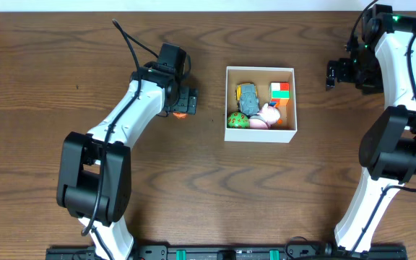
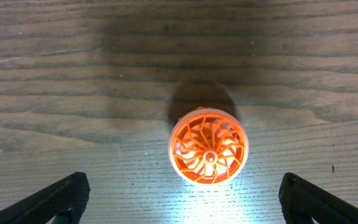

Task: Pack container
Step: 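Move the left gripper back over the orange round toy, then lower the left gripper and close it on the orange toy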

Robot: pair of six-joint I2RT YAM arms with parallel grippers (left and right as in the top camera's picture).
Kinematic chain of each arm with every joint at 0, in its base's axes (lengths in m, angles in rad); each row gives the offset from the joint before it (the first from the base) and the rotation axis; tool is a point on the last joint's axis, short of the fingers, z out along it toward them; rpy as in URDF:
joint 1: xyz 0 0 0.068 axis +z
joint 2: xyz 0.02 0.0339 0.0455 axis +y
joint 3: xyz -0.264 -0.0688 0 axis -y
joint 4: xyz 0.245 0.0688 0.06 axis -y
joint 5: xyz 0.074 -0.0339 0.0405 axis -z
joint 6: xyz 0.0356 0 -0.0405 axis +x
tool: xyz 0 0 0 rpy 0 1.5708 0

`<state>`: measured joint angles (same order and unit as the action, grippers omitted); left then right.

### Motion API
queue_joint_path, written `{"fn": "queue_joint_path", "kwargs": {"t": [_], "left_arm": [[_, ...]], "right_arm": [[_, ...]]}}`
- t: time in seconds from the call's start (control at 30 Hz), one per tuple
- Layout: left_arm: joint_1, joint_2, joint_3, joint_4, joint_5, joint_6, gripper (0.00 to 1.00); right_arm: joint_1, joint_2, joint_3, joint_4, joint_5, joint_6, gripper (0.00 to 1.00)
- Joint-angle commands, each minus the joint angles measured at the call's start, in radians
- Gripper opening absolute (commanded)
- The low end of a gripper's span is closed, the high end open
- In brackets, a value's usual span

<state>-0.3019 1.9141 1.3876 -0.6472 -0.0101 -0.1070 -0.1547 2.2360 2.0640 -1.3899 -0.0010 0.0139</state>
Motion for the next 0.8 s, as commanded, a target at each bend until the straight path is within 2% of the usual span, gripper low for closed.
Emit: {"fn": "queue_joint_path", "kwargs": {"t": [0.0, 0.23, 0.5, 0.77], "left_arm": [[0.004, 0.013, 0.025, -0.003, 0.002, -0.002, 0.98], [0.004, 0.029, 0.027, -0.018, 0.002, -0.002, 0.98], [0.004, 0.029, 0.167, -0.155, 0.003, 0.007, 0.98], [0.004, 0.059, 0.177, -0.196, 0.003, 0.018, 0.98]], "right_arm": [[0.005, 0.003, -0.003, 0.0, 0.0, -0.011, 0.99], [0.005, 0.003, -0.003, 0.0, 0.0, -0.011, 0.99], [0.005, 0.003, -0.003, 0.0, 0.0, -0.012, 0.99], [0.005, 0.003, -0.003, 0.0, 0.0, -0.011, 0.99]]}}
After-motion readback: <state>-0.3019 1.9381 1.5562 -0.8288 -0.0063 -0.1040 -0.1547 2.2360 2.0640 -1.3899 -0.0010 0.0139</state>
